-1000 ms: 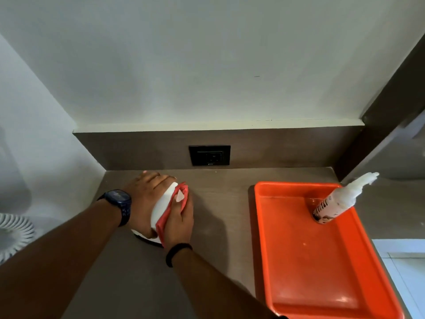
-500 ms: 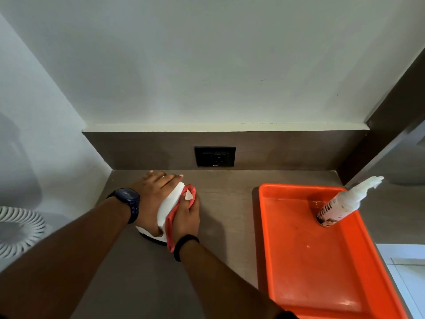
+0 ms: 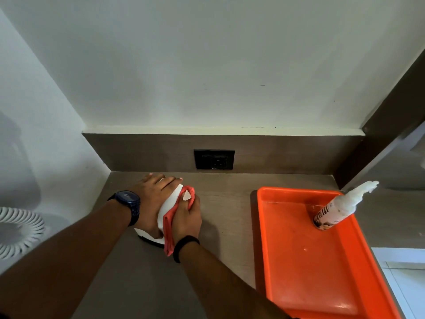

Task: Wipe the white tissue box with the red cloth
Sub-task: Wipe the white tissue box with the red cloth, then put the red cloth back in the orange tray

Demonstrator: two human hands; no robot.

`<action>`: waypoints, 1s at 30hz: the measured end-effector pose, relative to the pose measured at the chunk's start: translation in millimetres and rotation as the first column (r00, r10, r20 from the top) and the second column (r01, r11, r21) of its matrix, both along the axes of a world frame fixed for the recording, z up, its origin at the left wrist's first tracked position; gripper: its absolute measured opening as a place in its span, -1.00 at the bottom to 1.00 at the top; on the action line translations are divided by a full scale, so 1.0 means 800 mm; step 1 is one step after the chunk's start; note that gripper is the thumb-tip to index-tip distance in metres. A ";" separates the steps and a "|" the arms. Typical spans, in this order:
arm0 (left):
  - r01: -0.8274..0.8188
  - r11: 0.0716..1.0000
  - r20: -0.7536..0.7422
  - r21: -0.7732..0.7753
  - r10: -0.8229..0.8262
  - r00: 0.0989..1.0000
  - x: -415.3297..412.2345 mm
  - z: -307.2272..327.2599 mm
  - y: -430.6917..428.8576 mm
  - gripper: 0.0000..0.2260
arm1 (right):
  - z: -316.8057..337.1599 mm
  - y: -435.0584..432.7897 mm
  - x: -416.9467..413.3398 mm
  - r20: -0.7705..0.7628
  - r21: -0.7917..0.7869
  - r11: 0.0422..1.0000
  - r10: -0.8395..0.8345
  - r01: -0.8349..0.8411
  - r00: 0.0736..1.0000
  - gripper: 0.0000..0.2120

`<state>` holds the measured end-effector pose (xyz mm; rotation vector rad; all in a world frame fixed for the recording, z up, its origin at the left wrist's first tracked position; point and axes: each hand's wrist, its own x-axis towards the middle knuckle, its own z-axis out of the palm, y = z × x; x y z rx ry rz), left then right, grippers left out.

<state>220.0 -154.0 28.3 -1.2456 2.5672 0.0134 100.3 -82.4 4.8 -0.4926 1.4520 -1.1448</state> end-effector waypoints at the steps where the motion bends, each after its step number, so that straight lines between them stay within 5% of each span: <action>1: -0.001 1.000 -0.001 -0.006 0.001 1.000 -0.001 0.001 0.001 0.22 | 0.002 0.001 -0.001 0.011 -0.017 1.000 -0.008 0.009 1.000 -0.57; 5: -0.031 0.999 0.010 -0.007 0.031 0.999 -0.003 0.002 0.006 0.21 | 0.012 -0.006 -0.020 0.143 -0.055 0.997 -0.043 0.052 0.989 -0.58; 9: -0.130 0.989 0.090 0.076 0.123 0.988 -0.012 0.009 0.007 0.31 | 0.042 -0.030 -0.065 0.294 -0.176 0.972 -0.098 0.155 0.951 -0.80; 11: -0.168 0.975 0.040 0.145 0.164 0.986 -0.026 0.018 0.008 0.35 | 0.061 -0.039 -0.095 0.220 -0.254 0.949 -0.133 0.189 0.966 -0.77; 16: -0.066 0.991 -0.241 0.118 0.093 0.966 -0.113 0.036 0.021 0.21 | 0.076 -0.017 -0.195 -0.242 -0.348 0.933 -0.187 0.095 0.952 -0.77; 19: -0.021 0.985 -0.322 0.171 0.076 0.944 -0.176 0.024 0.041 0.11 | 0.049 0.018 -0.259 -0.608 -0.264 0.961 -0.099 -0.083 0.788 -0.73; 22: 0.011 0.984 -0.348 0.180 0.054 0.936 -0.221 0.001 0.064 0.11 | 0.006 0.050 -0.304 -0.877 0.052 0.961 0.173 -0.270 0.448 -0.59; 27: 0.051 0.941 -0.252 0.334 0.037 0.967 -0.264 -0.050 0.099 0.13 | -0.046 0.095 -0.323 -0.892 0.385 0.874 0.434 -0.297 0.124 -0.58; 30: 0.055 0.927 -0.267 0.370 0.050 0.962 -0.268 -0.072 0.113 0.06 | -0.071 0.114 -0.327 -0.846 0.491 0.806 0.532 -0.331 0.040 -0.51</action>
